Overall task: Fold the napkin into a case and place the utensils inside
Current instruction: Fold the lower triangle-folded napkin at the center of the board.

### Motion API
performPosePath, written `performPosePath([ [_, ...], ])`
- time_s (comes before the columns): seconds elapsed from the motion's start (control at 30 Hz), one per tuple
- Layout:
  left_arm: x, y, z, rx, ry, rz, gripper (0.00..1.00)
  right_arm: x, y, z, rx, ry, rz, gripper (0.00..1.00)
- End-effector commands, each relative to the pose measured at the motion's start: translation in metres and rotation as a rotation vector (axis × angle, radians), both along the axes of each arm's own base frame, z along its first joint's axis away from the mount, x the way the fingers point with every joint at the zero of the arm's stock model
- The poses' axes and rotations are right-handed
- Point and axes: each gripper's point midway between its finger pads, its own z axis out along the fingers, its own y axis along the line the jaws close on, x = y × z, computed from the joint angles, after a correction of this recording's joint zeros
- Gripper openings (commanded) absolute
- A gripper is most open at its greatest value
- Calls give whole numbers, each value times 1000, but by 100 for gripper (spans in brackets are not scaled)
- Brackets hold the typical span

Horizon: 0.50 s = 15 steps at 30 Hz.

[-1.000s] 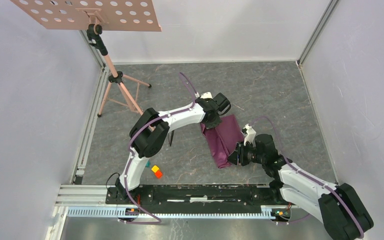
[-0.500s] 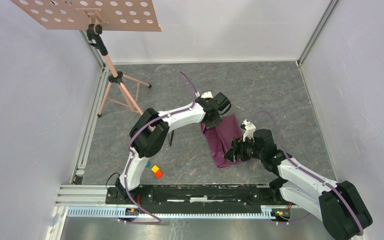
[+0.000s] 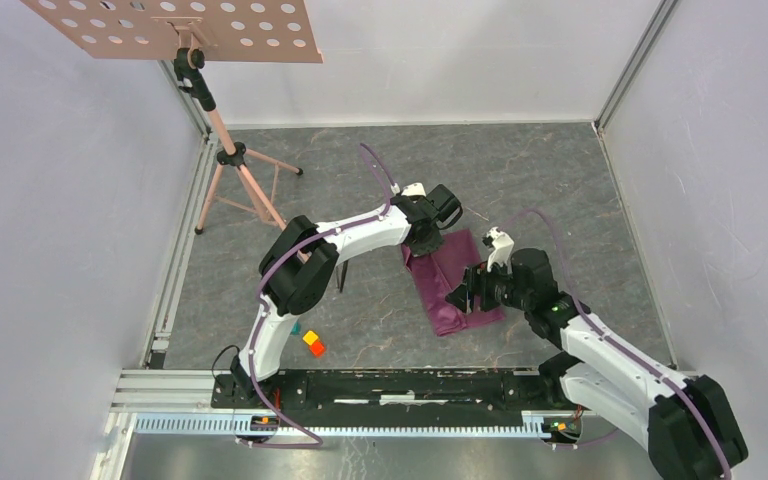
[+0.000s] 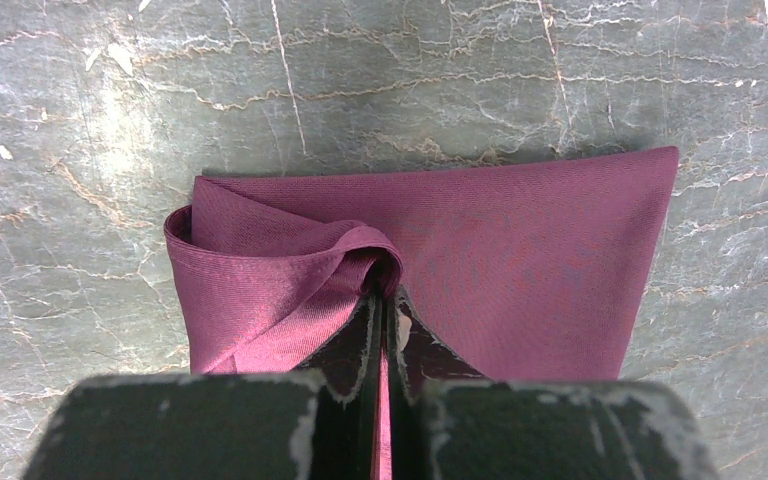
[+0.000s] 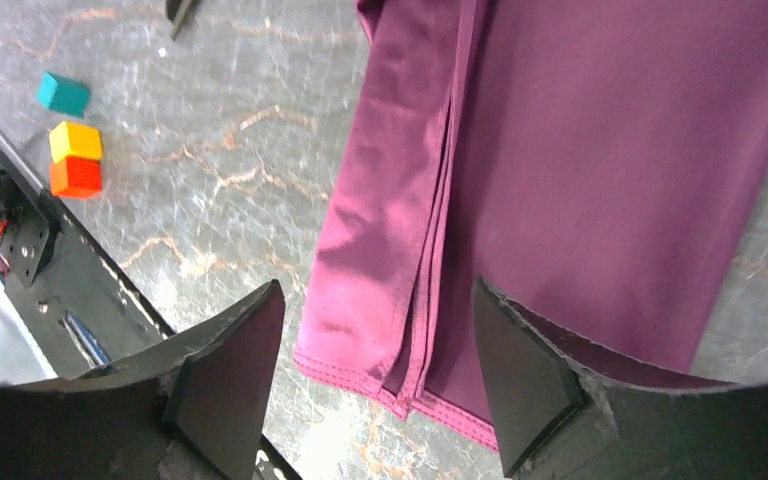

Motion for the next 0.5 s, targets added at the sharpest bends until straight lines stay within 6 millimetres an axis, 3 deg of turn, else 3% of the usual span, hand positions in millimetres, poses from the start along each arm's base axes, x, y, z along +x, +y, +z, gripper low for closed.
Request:
performPosePath([
  [0.0,7,-8,14,-5,-42,-42,2,-13,9,-15,52,72,42,72],
  [0.13,7,-8,13,-4,-41,-43,2,-19,7,-28,21,96,64,65],
  [0.2,7,-8,13,-6,-40,-44,2,-17,4,-33,-12,83,63,67],
  [0.47,6,-8,14,-7,-39,-47,2,4,5,-30,-44,17,38,66],
])
